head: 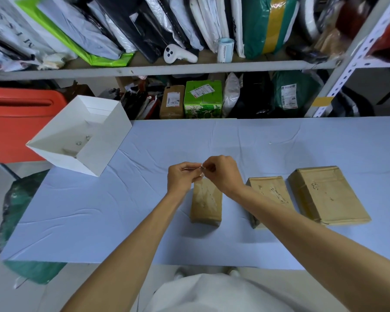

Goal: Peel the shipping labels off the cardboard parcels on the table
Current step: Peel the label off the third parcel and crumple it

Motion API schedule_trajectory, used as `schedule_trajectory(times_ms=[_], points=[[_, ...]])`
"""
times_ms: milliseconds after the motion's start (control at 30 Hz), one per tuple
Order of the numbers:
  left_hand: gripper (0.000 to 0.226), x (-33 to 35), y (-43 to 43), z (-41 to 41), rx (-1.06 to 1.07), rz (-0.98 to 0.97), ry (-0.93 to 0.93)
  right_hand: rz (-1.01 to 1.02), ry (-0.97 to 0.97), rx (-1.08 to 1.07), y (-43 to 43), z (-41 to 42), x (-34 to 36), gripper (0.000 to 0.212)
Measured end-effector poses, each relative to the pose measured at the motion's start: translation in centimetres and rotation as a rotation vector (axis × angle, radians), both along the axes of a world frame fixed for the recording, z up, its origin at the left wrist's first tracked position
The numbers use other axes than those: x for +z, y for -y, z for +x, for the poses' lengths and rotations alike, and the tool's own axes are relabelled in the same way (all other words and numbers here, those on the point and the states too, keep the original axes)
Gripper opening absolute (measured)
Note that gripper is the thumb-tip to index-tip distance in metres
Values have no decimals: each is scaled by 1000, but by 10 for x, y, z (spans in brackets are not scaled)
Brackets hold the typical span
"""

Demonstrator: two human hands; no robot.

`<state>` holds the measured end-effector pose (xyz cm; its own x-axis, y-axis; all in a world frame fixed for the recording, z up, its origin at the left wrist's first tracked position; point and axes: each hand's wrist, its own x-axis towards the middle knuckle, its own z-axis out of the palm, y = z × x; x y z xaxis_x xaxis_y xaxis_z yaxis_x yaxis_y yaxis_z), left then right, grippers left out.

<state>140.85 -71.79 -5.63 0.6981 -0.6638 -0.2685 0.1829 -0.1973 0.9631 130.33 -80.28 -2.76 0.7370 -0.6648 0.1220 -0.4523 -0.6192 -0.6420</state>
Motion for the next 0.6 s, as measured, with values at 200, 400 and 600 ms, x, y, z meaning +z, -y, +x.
schedule_trajectory(times_ms=[200,400,600], points=[[17,6,-1,4,-152,-111,-101,60,24,-82,6,1,6,9],[19,7,-3,6,-131,-250,-303,241,164,-114,15,3,18,9],[14,6,-6,1,-4,-184,-236,273,170,4,10,2,13,13]])
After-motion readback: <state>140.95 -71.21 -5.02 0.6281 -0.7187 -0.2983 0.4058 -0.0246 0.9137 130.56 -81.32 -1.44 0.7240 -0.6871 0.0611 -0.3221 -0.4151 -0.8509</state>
